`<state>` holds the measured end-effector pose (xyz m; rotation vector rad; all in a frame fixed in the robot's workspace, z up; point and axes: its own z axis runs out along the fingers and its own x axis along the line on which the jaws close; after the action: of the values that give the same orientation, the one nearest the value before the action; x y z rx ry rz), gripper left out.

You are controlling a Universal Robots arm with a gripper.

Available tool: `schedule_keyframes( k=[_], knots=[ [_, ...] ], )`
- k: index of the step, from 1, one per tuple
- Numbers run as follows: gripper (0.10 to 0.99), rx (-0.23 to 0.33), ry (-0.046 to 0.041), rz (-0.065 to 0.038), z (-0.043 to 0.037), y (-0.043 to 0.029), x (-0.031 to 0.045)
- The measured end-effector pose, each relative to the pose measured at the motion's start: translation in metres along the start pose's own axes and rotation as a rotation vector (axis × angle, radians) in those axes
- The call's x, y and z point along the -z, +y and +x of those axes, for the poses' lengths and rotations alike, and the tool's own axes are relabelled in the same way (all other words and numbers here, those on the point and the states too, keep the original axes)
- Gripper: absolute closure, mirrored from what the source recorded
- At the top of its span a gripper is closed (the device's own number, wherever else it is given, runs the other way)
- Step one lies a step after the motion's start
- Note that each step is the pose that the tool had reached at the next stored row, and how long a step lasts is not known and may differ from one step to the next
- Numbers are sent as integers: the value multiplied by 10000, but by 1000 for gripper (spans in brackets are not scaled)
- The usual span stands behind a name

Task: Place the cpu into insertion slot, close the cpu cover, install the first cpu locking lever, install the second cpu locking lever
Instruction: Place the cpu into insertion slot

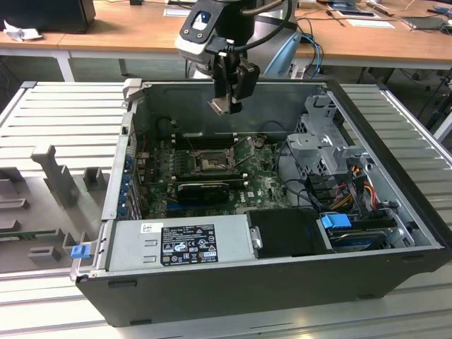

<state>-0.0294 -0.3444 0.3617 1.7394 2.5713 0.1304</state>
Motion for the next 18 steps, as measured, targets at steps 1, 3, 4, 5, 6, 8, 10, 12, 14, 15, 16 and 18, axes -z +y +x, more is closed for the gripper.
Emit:
schedule_keyframes(
  k=[1, 3, 4, 5, 6, 8, 10, 12, 14, 15, 16, 18],
  knots=[
    [561, -96, -8, -2, 0, 0, -1],
    [561, -424, -38, -8, 0, 0, -3],
    [561, -600, -54, -12, 0, 0, -5],
    [561, -775, -69, -15, 0, -1, -7],
    [561, -867, -77, -16, 0, -1, -7],
    [561, -1156, -103, -22, 0, -1, -10],
    [561, -1381, -123, -25, 0, -1, -12],
    [561, -1743, -155, -33, 0, -1, -17],
    [561, -2066, -184, -39, 0, -2, -23],
    [561, -2310, -206, -43, 0, -3, -28],
    [561, -2596, -232, -48, 0, -3, -33],
    [561, -2971, -265, -55, -1, -3, -39]
  ],
)
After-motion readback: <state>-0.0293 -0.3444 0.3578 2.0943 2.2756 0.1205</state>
